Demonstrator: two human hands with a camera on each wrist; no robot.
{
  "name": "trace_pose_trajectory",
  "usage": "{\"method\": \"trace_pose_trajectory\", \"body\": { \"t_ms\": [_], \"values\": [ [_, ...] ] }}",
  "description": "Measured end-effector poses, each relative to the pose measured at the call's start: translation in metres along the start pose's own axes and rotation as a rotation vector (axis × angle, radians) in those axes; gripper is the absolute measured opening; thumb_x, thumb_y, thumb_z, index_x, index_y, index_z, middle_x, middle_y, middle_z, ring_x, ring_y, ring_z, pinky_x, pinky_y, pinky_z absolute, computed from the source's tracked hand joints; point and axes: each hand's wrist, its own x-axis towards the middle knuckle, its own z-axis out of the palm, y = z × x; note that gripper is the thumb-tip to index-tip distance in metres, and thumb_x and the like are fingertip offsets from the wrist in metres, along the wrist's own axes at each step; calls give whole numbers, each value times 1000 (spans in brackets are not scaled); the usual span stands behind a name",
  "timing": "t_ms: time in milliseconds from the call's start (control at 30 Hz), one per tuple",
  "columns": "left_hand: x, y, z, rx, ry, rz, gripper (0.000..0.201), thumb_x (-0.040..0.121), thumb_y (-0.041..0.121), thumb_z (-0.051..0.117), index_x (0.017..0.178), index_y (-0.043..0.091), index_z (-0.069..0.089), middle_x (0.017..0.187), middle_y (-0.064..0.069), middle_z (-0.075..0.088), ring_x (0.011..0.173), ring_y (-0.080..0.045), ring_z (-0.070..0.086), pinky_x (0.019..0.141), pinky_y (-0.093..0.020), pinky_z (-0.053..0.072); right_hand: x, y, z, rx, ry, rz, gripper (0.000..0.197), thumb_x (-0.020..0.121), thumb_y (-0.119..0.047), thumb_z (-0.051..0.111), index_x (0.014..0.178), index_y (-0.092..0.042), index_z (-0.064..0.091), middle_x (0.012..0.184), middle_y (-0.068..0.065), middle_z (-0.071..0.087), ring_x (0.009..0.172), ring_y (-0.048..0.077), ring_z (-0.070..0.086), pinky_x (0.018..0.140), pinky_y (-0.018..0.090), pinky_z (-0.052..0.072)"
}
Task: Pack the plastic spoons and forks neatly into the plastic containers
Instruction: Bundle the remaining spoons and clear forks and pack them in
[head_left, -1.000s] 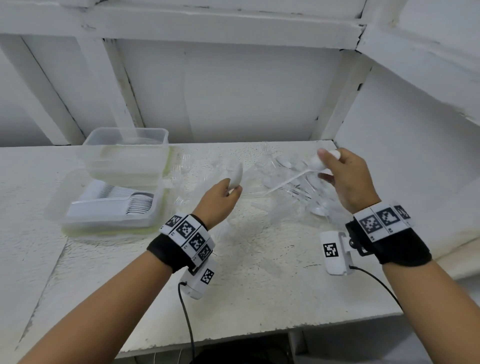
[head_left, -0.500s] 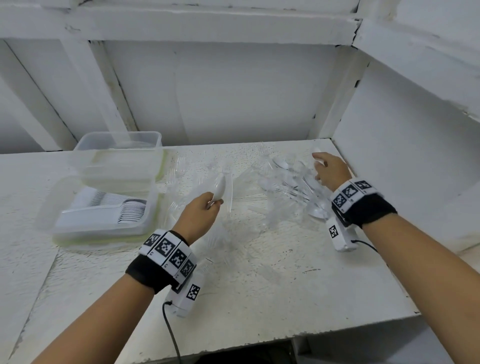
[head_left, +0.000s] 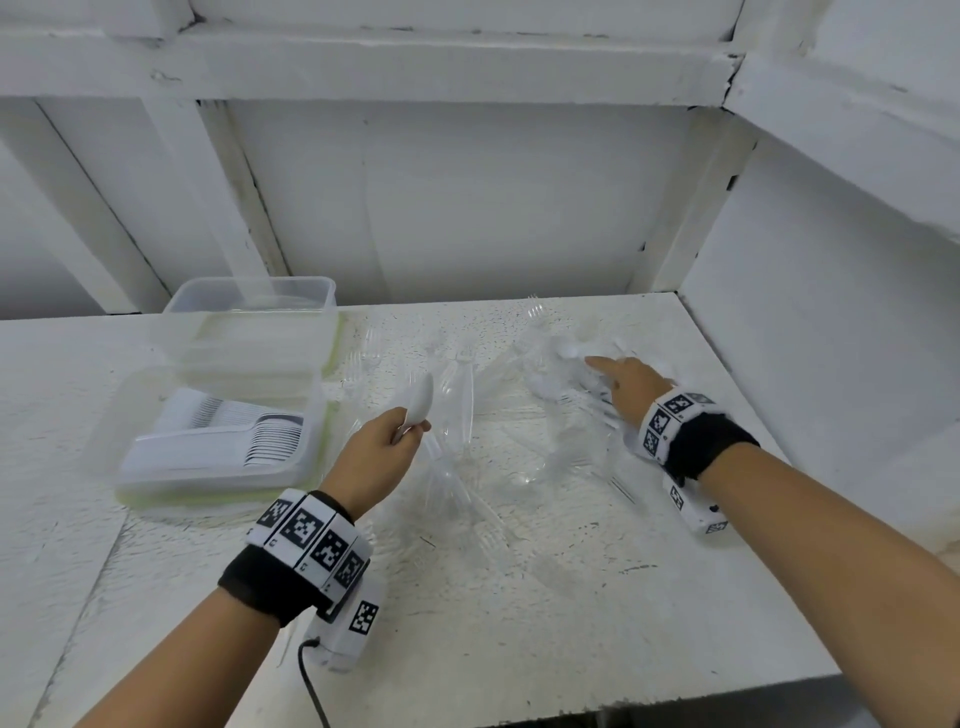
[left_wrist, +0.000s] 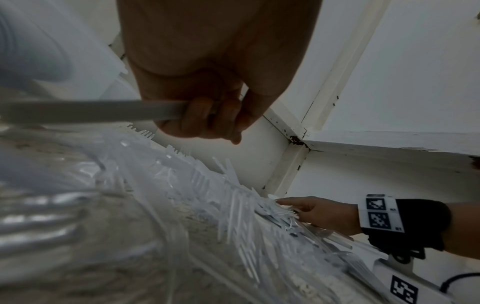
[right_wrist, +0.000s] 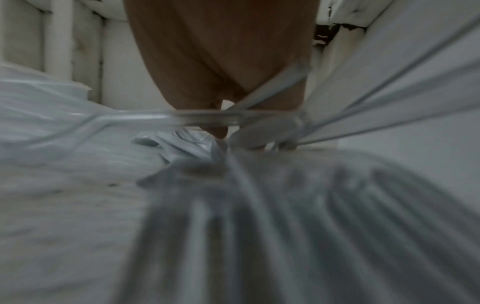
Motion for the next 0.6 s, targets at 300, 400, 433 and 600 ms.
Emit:
{"method": "trace_pose_trajectory", "body": {
  "t_ms": [300,400,433,600],
  "values": [
    [4,4,0,6,-52,25,23,97,15,40,100,0,58,68,14,48,61,-13,42,59,-23,36,-29,-34,29,-90,-21,-149,54,95,-6,38,143,-29,34,124,16,47,110,30,48,92,41,45],
    [5,6,0,20,-56,30,26,97,16,41,104,-3,58,69,18,49,61,-11,44,55,-19,36,-37,-44,37,-89,-25,-187,50,95,-8,40,140,-26,38,117,14,49,101,30,52,85,38,46],
    [5,6,0,25,-61,32,25,97,16,41,105,-1,58,69,17,49,61,-11,45,55,-19,36,-39,-47,38,-92,-41,-202,48,95,-8,39,140,-25,39,117,14,49,101,30,52,85,38,47],
    [4,7,0,62,-91,48,21,97,18,41,103,9,59,70,9,50,62,-10,47,57,-20,37,-47,-52,29,-165,-119,-277,47,96,-7,36,140,-22,38,114,14,54,102,30,55,78,33,44]
  ]
}}
